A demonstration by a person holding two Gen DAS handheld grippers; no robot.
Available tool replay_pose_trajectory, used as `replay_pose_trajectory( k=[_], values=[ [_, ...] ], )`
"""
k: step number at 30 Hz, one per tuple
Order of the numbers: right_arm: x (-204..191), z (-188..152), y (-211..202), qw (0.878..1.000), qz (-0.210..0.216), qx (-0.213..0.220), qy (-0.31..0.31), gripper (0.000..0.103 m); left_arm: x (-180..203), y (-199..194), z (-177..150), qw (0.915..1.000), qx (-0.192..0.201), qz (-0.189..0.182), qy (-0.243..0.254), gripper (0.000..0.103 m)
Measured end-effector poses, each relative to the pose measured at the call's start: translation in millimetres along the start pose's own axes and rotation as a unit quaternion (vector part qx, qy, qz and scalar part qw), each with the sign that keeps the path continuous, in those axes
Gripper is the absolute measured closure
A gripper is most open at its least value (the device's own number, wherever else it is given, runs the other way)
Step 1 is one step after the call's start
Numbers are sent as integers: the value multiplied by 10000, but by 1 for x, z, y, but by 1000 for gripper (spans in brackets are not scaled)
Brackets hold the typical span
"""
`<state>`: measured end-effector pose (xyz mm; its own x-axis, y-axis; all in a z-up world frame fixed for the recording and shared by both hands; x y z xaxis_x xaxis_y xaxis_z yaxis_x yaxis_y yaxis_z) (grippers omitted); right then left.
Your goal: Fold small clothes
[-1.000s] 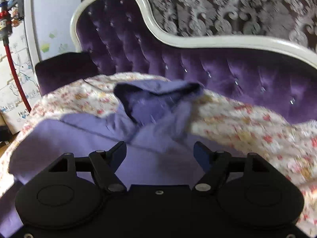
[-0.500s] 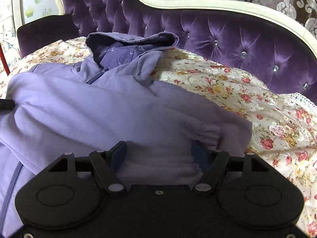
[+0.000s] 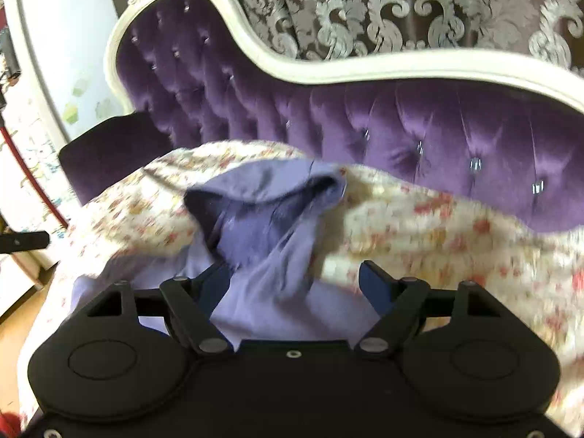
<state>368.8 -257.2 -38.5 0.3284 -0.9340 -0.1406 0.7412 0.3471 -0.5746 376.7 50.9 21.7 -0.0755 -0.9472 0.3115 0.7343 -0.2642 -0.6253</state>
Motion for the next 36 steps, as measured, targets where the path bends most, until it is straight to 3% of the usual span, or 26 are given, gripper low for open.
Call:
replay_pose_trajectory(
  k=[3,6,17,25,29,31,33,36],
  values=[
    [4,14,29,9998,-185,-7,16,24,19,30,13,9984,108,336,438,0],
    [11,20,61,9991,-387,-94,141,24,29,73,16,9953,-35,587,772,1],
    [26,18,142,9978,-416,-227,459,24,32,185,2,9925,-306,824,844,1],
    [12,22,173,9968,-678,-389,-150,24,23,222,13,9904,-232,1185,676,1],
    [22,18,170,9831,-1603,-334,-821,25,-14,223,24,9864,-16,1637,125,0],
    [38,10,169,9776,-1885,-382,-850,25,-36,225,28,9876,-177,1536,-256,0],
    [53,2,168,9825,-1731,-394,-570,22,-48,229,26,9878,-348,1441,-477,0],
    [58,-5,171,9838,-1668,-481,-448,21,-47,239,21,9853,-489,1601,-336,0]
  ],
)
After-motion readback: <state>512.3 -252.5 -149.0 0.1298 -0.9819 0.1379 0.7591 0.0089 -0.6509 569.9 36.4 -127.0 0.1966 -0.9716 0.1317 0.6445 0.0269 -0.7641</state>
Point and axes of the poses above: each gripper's, at about its wrist camera, not at the fingertips, and y roughly the way its jaws point, x to its right, z to its top, the point moved 2 cm from there along y, roughly the way its jaws point, and after that the axes turned 10 degrees about -y, right-handed, at the moved point
